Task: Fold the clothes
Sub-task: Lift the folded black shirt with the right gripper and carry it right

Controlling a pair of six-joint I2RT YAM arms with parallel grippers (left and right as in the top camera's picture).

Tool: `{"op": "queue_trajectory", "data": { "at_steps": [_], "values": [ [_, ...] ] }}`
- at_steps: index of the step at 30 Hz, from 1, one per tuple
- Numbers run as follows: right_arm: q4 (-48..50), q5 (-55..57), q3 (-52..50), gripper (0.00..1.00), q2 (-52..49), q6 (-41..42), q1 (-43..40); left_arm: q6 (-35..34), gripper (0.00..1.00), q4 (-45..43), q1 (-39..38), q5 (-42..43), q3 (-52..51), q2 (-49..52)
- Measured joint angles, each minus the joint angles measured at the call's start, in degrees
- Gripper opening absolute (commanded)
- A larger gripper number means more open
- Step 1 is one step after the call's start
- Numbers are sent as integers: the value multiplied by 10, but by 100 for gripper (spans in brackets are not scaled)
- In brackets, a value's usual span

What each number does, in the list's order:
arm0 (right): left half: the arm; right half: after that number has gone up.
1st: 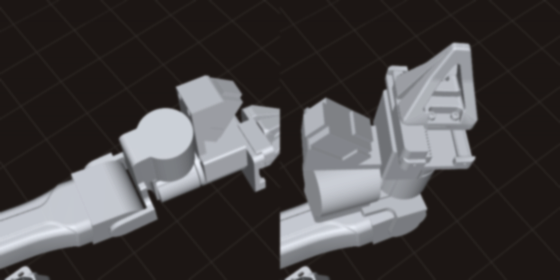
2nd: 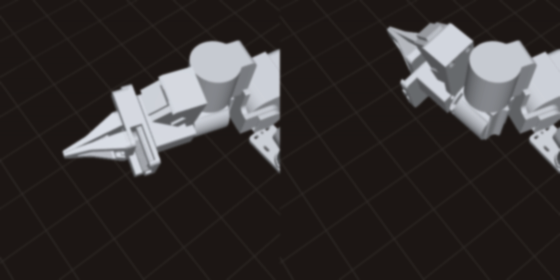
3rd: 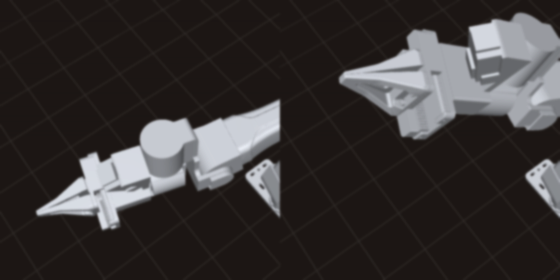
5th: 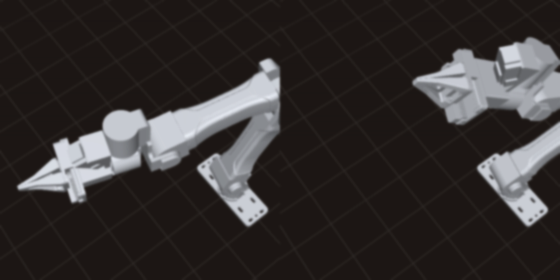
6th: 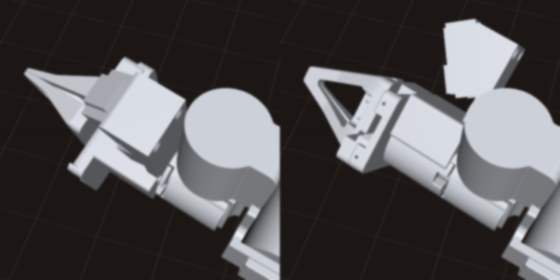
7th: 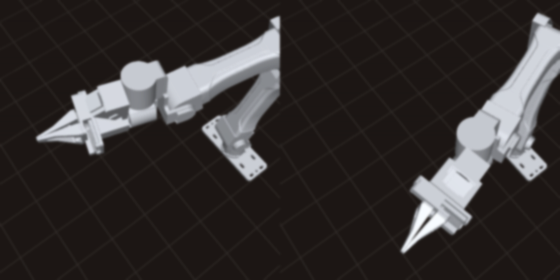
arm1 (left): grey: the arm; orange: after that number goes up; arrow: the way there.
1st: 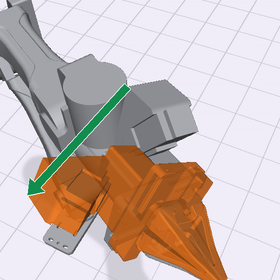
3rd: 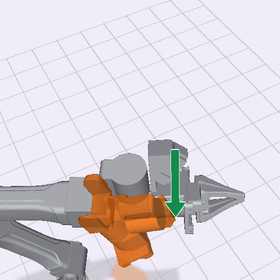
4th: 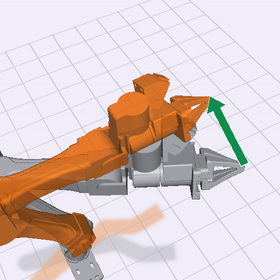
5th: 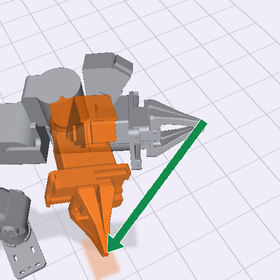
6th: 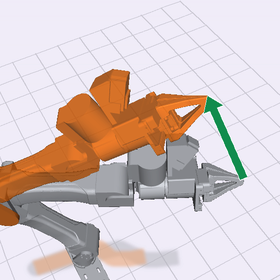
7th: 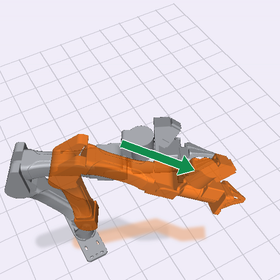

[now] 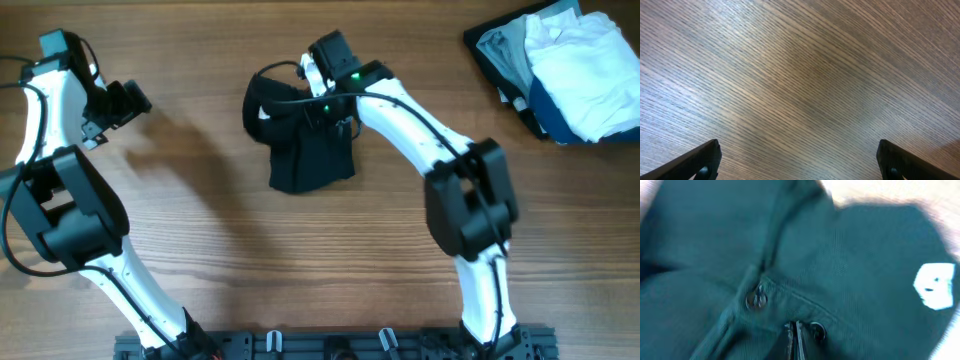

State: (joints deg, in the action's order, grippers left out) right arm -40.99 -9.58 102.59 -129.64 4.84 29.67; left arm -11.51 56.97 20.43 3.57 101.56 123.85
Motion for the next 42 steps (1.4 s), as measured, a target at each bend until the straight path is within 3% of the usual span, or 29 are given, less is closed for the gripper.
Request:
{"op": "queue_trajectory", "data": {
  "at_steps": [8,17,18,20,24,30,35,42],
  "values": [
    [-19,-29,15,4,-29,30,-28,0,100,2,-24,8,0,0],
    [-77,-73,21,7,-29,14,-205,0,100,2,-36,8,0,0],
    [-80,-74,21,18,-29,12,-214,0,100,2,-36,8,0,0],
    [-92,-78,28,51,-29,13,-214,0,100,2,-36,8,0,0],
    [-140,-93,46,99,-4,50,-204,0,100,2,-36,8,0,0],
    [-125,-7,60,100,89,229,-144,0,100,2,-36,8,0,0],
    [-91,95,62,100,64,337,-51,0,100,2,-36,8,0,0],
    [-100,196,62,99,21,382,-64,0,100,2,-36,8,0,0]
  ]
}}
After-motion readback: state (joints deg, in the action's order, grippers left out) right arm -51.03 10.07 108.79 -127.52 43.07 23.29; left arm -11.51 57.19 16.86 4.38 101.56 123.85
